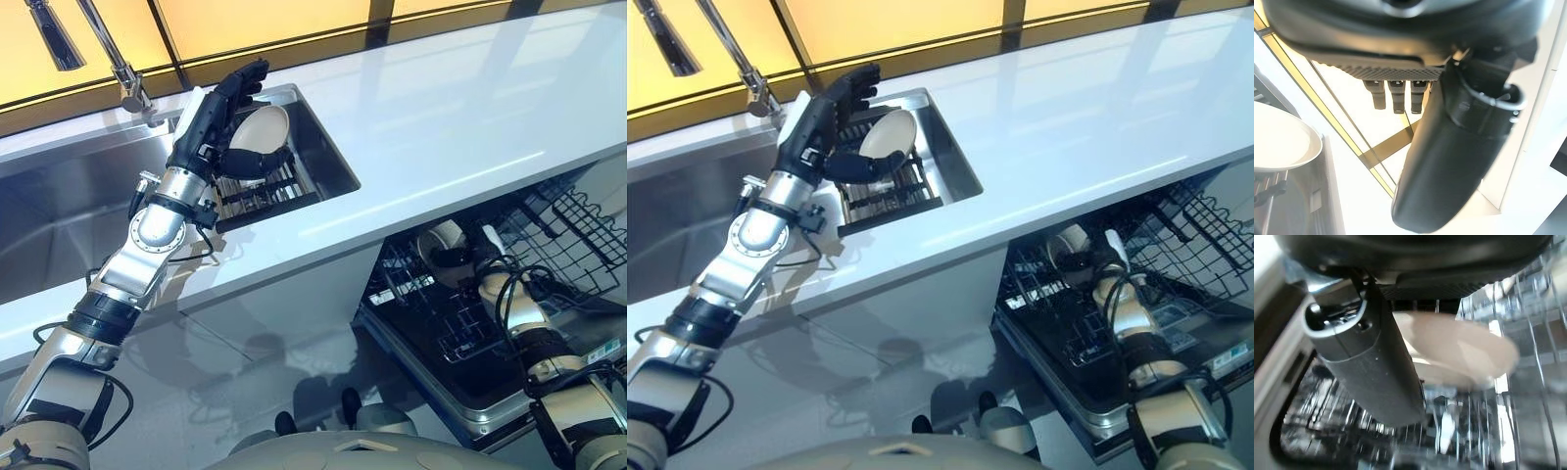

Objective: Pick up plates and place into dishwasher.

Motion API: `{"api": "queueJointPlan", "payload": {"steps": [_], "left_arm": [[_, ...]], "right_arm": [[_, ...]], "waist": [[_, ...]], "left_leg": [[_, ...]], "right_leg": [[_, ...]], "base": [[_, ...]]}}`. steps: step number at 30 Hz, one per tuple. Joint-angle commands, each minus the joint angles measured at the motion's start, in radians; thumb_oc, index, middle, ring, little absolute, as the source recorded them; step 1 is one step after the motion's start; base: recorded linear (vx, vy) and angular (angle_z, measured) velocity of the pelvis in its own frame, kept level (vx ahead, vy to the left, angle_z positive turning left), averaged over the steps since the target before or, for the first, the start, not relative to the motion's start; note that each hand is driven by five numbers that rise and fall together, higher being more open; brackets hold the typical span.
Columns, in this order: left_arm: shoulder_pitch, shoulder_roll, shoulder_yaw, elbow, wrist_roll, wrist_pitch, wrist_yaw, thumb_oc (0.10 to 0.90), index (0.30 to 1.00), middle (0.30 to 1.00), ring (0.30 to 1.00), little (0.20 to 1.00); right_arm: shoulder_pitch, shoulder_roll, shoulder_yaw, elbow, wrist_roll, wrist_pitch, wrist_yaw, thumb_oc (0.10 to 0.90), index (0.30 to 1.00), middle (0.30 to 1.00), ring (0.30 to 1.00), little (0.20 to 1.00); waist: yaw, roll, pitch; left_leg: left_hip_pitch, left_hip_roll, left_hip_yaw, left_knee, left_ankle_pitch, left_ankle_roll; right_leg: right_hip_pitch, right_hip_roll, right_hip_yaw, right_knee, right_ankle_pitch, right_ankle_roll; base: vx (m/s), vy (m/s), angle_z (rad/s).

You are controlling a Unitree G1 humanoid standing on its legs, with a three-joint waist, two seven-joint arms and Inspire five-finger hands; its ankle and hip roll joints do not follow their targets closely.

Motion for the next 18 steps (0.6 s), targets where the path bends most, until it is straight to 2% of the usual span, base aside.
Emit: {"api": "queueJointPlan", "payload": {"steps": [1, 8, 18], "left_arm": [[-0.135, -0.009, 0.016, -0.04, -0.019, -0.058, 0.047, 0.8, 0.9, 0.9, 0.9, 0.9], [-0.132, -0.01, 0.026, -0.024, -0.012, -0.064, 0.034, 0.8, 0.9, 0.9, 0.9, 0.9], [-0.084, 0.003, 0.07, -0.041, 0.008, -0.072, 0.028, 0.8, 0.9, 0.9, 0.9, 0.9]], "right_arm": [[-0.064, -0.027, 0.0, -0.058, 0.01, -0.067, -0.018, 0.8, 0.9, 0.9, 0.9, 0.9], [-0.035, -0.042, -0.015, -0.093, -0.013, -0.078, 0.013, 0.8, 0.9, 0.9, 0.9, 0.9], [0.088, -0.062, -0.102, -0.259, -0.065, -0.123, 0.005, 0.8, 0.9, 0.9, 0.9, 0.9]], "waist": [[0.029, 0.021, -0.078], [0.018, 0.018, -0.075], [-0.011, 0.021, -0.064]], "left_leg": [[-0.024, -0.02, 0.018, 0.046, -0.122, 0.014], [-0.022, -0.019, 0.028, 0.045, -0.122, 0.015], [-0.018, -0.02, 0.038, 0.036, -0.121, 0.017]], "right_leg": [[-0.057, 0.033, -0.019, 0.083, -0.081, 0.071], [-0.059, 0.033, -0.015, 0.083, -0.081, 0.073], [-0.067, 0.036, -0.005, 0.09, -0.082, 0.079]], "base": [[0.0, -0.004, 0.04], [0.0, 0.0, 0.0], [0.0, 0.0, 0.0]]}}
